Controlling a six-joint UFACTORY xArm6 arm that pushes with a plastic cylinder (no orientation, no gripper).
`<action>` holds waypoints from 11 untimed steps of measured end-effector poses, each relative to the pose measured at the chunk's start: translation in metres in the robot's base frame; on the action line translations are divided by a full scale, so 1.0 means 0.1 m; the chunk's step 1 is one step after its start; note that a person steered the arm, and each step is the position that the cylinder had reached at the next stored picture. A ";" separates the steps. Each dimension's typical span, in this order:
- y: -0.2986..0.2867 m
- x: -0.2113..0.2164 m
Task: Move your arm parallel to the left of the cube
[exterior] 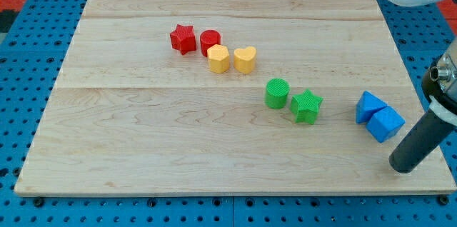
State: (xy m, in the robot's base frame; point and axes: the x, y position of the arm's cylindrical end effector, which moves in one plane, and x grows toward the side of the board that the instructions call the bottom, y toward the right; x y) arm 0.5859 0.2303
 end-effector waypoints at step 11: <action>-2.35 -0.94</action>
